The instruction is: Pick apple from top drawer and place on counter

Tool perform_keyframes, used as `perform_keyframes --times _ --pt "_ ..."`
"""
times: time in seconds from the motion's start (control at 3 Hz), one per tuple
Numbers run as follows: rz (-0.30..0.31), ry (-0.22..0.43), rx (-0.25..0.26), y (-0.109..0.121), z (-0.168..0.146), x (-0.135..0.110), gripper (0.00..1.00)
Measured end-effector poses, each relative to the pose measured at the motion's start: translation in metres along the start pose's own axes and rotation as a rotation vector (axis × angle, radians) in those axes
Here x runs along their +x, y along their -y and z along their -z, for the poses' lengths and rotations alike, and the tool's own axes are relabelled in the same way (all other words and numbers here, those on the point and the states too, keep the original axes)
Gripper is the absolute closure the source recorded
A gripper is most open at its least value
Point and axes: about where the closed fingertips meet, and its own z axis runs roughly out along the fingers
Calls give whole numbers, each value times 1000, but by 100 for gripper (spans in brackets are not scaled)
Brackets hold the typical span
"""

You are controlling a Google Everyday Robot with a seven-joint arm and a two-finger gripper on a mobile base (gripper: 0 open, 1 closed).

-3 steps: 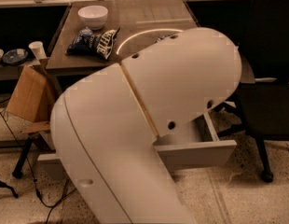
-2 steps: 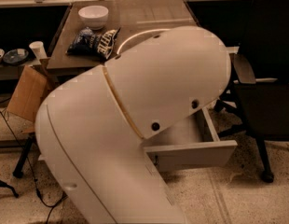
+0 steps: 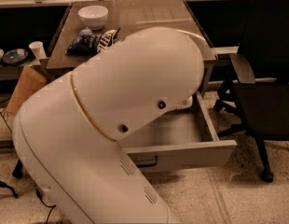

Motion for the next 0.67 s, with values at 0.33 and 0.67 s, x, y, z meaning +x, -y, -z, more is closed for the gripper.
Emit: perform_keyframes --times 0.33,0.67 --pt "-4 9 -34 1 3 -2 0" --pt "6 23 -188 -17 13 -8 0"
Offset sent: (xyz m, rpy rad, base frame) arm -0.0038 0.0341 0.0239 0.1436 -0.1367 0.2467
